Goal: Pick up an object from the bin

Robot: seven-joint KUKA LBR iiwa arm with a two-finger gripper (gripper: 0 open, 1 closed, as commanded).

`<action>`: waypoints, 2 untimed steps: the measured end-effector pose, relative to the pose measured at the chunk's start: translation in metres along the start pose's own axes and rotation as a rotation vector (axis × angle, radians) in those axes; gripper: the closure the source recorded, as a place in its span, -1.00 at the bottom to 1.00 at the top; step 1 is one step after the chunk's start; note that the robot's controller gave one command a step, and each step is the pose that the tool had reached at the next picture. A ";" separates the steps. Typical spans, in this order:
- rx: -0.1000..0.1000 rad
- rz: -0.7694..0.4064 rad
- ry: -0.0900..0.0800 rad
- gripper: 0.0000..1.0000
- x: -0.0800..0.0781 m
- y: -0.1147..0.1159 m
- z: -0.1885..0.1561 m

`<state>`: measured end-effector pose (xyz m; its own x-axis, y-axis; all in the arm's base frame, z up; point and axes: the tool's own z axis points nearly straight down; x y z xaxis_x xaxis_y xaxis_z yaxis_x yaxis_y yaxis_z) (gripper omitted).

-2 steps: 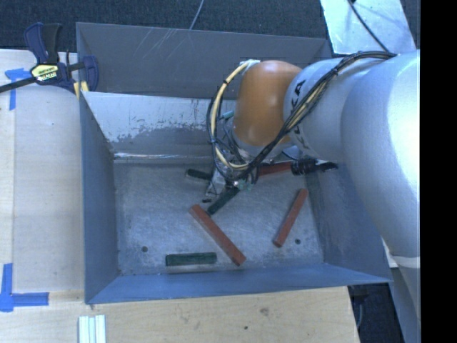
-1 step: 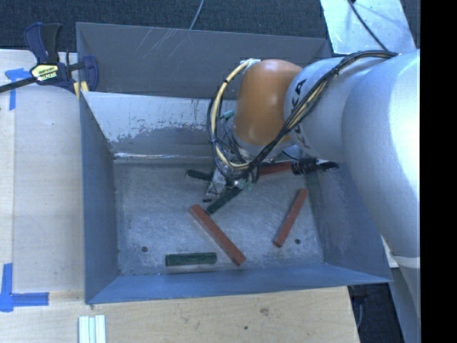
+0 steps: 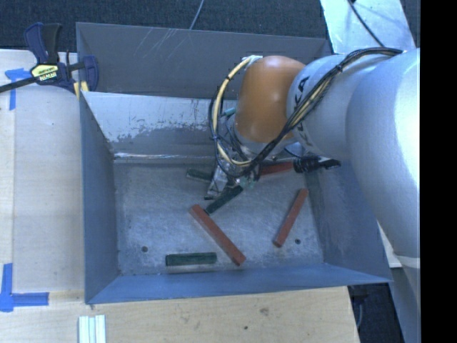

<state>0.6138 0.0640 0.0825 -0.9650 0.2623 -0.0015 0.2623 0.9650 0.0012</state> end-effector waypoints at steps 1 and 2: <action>0.000 0.000 -0.001 1.00 -0.001 0.000 -0.009; 0.001 0.000 0.002 1.00 0.000 -0.001 -0.019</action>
Offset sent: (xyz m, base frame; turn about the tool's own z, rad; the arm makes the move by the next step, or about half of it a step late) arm -0.0001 0.0001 0.1020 0.0000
